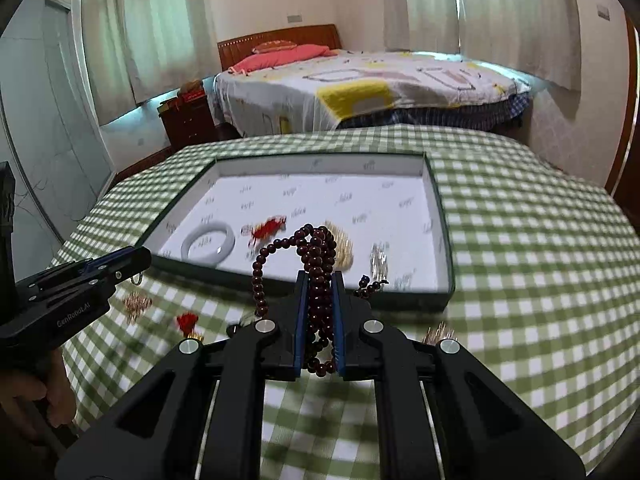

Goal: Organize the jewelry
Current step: 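Carry the bead necklace and pearl ring into the green box and open both tools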

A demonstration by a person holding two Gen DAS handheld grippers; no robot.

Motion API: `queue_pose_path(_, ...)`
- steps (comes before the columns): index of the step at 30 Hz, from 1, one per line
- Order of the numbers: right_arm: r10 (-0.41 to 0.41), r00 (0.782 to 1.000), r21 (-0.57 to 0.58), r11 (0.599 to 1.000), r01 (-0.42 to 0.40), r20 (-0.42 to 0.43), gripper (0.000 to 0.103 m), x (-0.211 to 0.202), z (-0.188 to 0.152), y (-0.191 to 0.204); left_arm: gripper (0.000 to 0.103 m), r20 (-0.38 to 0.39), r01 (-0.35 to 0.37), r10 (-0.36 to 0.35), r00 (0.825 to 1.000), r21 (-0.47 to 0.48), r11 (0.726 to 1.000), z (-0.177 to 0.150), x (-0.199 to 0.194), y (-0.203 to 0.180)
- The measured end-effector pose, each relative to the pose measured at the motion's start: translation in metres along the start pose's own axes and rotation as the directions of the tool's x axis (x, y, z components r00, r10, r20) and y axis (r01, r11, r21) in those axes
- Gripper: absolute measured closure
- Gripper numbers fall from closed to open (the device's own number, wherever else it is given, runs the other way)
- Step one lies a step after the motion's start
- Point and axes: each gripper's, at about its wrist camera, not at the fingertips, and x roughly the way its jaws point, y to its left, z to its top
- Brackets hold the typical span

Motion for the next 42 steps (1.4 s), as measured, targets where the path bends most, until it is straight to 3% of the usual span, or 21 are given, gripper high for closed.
queue_pose_path(10,-0.028,0.998,-0.008,1.000,0.028,0.063,0.091,0.030,0.056,-0.013,0.081,0.072,0.013,-0.014,0.997,0.009,1.000,0.056,0.029,-0.003)
queue_pose_path(15,-0.044,0.997,-0.007,0.999,0.045,0.063,0.091,0.059,0.080,-0.024,0.081,0.064,0.009,-0.008,0.998,-0.005,1.000,0.082,0.057,0.001)
queue_pose_path(27,-0.061,0.993,0.015,0.998,0.063,-0.100,0.091,0.145,0.103,-0.046,0.081,-0.076,-0.016,0.014,0.997,-0.038,0.999,0.116,0.139,0.016)
queue_pose_path(38,-0.072,0.964,0.013,0.997,0.078,-0.257,0.091,0.186,0.100,-0.054,0.081,-0.276,-0.025,0.003,0.961,-0.077,0.997,0.108,0.193,0.024)
queue_pose_path(42,-0.070,0.961,0.020,0.997,0.078,-0.266,0.089,0.188,0.098,-0.054,0.069,-0.276,-0.027,-0.001,0.961,-0.096,0.995,0.108,0.193,0.028)
